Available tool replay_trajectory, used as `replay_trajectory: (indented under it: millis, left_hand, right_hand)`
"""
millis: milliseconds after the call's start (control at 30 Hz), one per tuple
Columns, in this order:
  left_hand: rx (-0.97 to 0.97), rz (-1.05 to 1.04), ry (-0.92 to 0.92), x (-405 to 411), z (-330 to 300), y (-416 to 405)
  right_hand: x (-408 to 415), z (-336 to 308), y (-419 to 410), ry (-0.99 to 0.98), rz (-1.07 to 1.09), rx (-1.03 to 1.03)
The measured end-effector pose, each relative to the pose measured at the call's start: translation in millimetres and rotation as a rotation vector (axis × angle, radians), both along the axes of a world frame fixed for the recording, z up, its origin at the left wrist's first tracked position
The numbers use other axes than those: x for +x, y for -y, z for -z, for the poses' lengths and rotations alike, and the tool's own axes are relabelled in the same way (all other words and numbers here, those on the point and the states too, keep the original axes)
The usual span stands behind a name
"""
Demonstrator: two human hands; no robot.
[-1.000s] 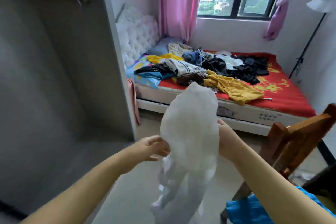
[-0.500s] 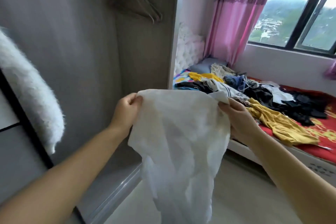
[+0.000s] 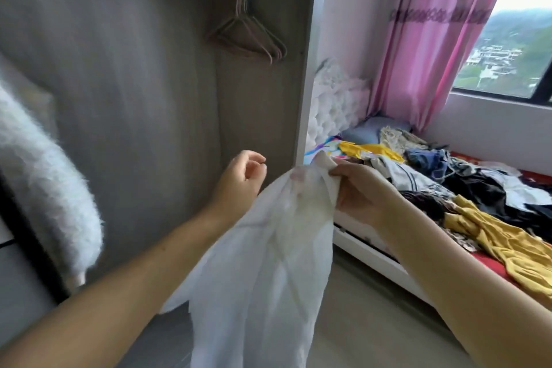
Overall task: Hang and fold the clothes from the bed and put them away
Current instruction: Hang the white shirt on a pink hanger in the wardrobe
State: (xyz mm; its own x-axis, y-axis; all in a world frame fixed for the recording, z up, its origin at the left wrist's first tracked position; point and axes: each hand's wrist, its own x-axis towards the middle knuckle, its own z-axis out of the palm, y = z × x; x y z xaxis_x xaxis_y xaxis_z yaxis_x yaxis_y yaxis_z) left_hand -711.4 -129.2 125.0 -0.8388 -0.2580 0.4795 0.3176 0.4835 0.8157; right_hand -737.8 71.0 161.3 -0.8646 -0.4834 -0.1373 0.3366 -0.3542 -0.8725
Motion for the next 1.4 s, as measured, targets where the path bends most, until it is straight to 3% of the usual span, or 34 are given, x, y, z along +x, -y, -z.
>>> replay_trajectory:
  millis: [67, 233, 333, 433, 633, 767, 933, 1067, 1200, 1300, 1400]
  left_hand:
    - [-0.094, 0.131, -0.059, -5.5, -4.6, -22.9]
    - [-0.161, 0.173, -0.128, -32.6, -22.1, -48.6]
    - [-0.239, 0.480, 0.105, -47.5, -30.6, -51.7]
    - [-0.049, 0.733, 0.385, -64.4, -34.8, -57.6]
    - [0.055, 0.562, 0.356, -88.0, -30.6, -57.0]
    - [-0.029, 0.459, 0.363, -104.2, -40.4, -42.0]
    - [-0.118, 0.341, 0.338, -122.6, -44.9, -29.7]
    - [-0.023, 0.295, 0.250, -140.4, -44.1, -19.1]
    - [0.004, 0.295, 0.227, -164.7, -41.6, 2.9]
    - [-0.025, 0.358, 0.297, -182.9, -45.8, 29.7]
    - [0.035, 0.563, 0.428, -197.9, -51.0, 51.0]
  right_hand:
    - [-14.1, 0.1, 0.6, 0.006, -0.084, 0.019]
    - [-54.8, -2.3, -19.6, -0.090, -0.224, 0.067]
    - [-77.2, -4.3, -33.1, -0.254, -0.297, 0.187]
    - [-97.6, -4.3, -41.8, -0.377, -0.361, 0.284]
    - [-130.2, -0.2, -62.1, -0.461, -0.489, 0.361]
    - [-153.7, 4.4, -82.9, -0.554, -0.510, 0.612]
    - [-175.3, -1.7, -89.0, -0.873, -0.437, 0.937]
    - [-194.7, 2.2, -78.2, -0.925, -0.391, 0.903]
    - [-214.3, 4.5, -49.7, -0.856, -0.299, 0.699]
    - [-236.9, 0.9, -25.7, -0.944, -0.139, 0.741]
    - [-263.6, -0.6, 4.5, -1.165, 0.128, 1.014]
